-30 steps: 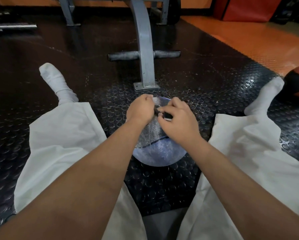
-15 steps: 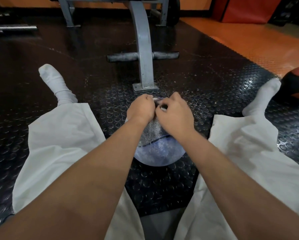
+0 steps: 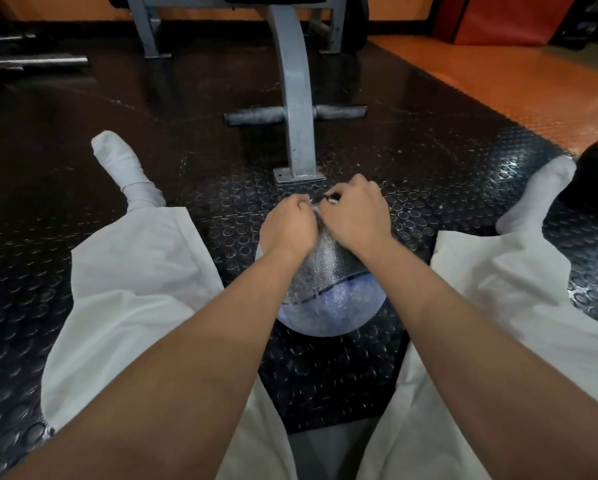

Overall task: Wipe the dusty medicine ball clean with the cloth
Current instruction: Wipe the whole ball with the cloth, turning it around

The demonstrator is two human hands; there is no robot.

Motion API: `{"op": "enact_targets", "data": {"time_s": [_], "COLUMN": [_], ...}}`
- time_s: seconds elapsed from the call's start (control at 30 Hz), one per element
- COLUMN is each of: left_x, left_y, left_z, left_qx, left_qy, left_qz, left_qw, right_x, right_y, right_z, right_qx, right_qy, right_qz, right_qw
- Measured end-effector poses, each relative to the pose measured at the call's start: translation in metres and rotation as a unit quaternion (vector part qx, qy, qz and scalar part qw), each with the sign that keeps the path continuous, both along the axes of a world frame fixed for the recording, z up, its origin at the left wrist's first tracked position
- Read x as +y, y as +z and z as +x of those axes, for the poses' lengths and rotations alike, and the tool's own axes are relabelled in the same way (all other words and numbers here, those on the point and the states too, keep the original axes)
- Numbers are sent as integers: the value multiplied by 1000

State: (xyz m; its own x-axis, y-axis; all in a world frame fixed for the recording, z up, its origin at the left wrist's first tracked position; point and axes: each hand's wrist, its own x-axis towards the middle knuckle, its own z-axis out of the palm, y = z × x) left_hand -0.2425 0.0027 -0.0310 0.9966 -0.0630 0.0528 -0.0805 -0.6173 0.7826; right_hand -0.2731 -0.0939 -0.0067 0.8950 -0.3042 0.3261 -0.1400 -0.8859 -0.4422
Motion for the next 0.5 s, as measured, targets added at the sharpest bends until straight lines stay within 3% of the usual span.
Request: {"op": "enact_targets", "data": {"time_s": [0.2, 0.37, 0.5], "left_x": [-3, -7, -10], "left_y": [3, 1, 2], "left_z": [8, -3, -5], "left_qx": [27, -12, -22], "left_qy": [-33, -42, -31], "left_qz": [-4, 4, 27], "left_qw": [999, 999, 999], "right_x": [15, -4, -13], "right_y": [-34, 1, 13], "right_z": [-62, -11, 21], "right_qx": [-135, 4, 89], "right_qy": [50, -13, -24], "right_qz": [-14, -16, 38], "right_qw": [989, 1000, 995]}}
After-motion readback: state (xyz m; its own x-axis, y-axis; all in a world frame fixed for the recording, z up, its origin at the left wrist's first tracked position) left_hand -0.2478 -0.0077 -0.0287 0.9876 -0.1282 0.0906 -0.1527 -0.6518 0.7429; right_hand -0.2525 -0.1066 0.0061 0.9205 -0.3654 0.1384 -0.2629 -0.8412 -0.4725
